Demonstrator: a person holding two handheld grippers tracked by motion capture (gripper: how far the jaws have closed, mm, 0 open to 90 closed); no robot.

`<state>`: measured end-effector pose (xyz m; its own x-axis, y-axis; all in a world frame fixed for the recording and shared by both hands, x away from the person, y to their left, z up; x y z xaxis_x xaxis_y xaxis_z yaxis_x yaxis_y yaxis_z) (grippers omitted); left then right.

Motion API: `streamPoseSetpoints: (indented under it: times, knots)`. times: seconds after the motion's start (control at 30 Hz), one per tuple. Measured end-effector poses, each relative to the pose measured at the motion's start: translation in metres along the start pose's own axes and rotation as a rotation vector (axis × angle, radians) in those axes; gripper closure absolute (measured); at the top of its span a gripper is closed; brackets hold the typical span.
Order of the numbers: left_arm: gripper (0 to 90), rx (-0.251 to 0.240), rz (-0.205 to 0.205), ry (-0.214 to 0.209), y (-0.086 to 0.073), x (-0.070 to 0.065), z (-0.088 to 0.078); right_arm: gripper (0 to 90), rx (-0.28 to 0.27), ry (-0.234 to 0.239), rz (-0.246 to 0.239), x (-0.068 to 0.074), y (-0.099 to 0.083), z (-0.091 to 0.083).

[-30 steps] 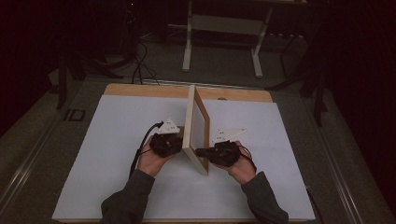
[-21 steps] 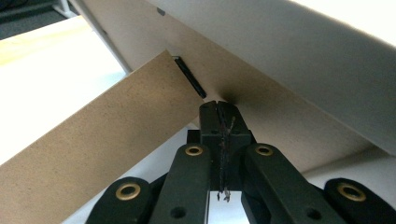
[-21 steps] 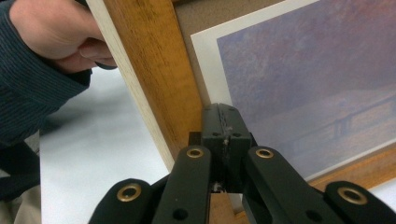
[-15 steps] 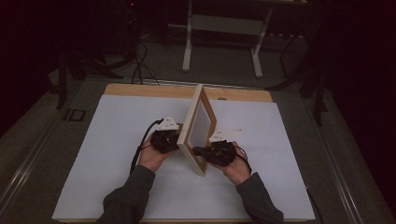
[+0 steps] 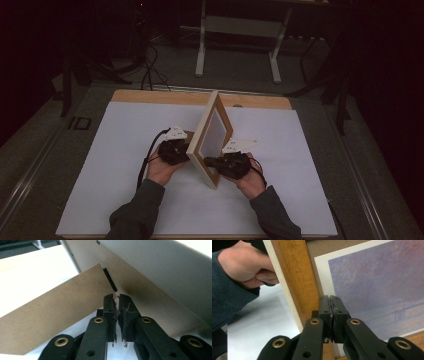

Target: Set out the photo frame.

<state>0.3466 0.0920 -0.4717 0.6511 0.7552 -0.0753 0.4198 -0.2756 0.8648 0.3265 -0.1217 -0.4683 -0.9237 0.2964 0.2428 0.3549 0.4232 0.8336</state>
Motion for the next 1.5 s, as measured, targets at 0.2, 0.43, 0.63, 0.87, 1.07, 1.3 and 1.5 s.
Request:
streamPoseSetpoints:
  times: [0.2, 0.43, 0.63, 0.87, 1.07, 1.3, 1.5]
  knots:
    - [77.1, 0.017, -0.01, 0.025, 0.0, 0.004, -0.008, 85.8, 0.008, -0.002, -0.007, 0.0, -0.001, 0.0]
    - [68.7, 0.036, -0.038, 0.0, -0.002, 0.01, -0.018, 83.1, 0.021, 0.002, -0.016, -0.002, -0.002, -0.001]
    - [62.5, 0.058, -0.053, -0.002, -0.004, 0.013, -0.029, 80.0, 0.036, -0.007, -0.021, -0.003, -0.003, -0.001]
    - [54.9, 0.056, -0.062, 0.002, -0.006, 0.017, -0.043, 76.9, 0.034, -0.019, -0.017, -0.006, -0.004, -0.005]
    - [49.0, 0.058, -0.055, -0.006, -0.006, 0.016, -0.047, 75.6, 0.024, -0.033, -0.001, -0.01, -0.004, -0.011]
    - [45.4, 0.052, -0.072, -0.05, -0.008, 0.018, -0.054, 72.6, 0.004, -0.055, 0.01, -0.015, -0.004, -0.02]
    - [42.2, 0.06, -0.042, -0.076, -0.008, 0.015, -0.059, 70.8, -0.016, -0.079, 0.035, -0.022, -0.007, -0.027]
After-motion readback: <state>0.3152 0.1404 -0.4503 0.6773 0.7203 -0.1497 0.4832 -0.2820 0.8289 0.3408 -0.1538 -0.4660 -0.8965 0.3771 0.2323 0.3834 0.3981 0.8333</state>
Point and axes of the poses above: each handheld gripper's, and its own axes: z roughly forward along the jaws, y roughly out of its top, x roughly to its left, the point moved 1 cm from there along z, roughly forward along the jaws, and after that the axes turned 12 degrees about y, right-handed, at the moved point
